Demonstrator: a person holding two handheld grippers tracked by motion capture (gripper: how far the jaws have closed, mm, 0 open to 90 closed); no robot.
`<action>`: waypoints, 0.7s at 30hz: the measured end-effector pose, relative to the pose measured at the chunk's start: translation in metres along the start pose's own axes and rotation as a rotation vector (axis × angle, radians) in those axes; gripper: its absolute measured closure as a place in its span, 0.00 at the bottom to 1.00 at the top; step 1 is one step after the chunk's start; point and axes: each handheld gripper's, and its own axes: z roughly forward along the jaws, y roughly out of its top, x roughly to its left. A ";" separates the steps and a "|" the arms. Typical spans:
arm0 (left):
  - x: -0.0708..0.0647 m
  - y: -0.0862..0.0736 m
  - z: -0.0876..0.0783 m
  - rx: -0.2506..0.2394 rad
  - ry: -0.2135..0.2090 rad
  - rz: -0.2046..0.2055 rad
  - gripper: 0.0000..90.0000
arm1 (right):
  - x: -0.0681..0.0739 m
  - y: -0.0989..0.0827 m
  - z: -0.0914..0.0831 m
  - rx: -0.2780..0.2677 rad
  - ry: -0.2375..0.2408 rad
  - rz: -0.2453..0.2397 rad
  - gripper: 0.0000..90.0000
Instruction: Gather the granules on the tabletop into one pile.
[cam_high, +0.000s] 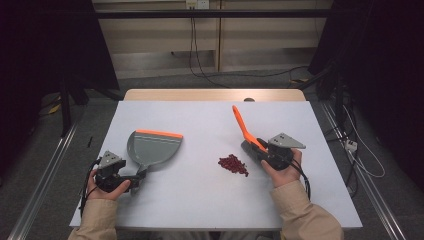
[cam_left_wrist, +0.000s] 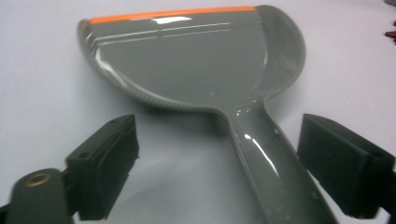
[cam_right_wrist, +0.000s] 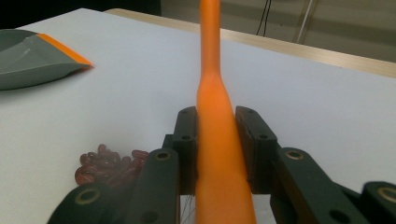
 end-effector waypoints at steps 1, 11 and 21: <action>0.001 0.001 0.000 0.000 0.002 -0.004 0.21 | 0.000 0.000 0.000 0.000 0.002 0.000 0.79; -0.003 0.009 0.007 0.046 -0.046 -0.013 0.45 | 0.000 -0.001 0.000 0.001 0.002 0.006 0.79; 0.000 0.016 0.010 0.103 -0.038 -0.016 0.70 | -0.001 0.000 0.000 0.002 0.004 0.015 0.79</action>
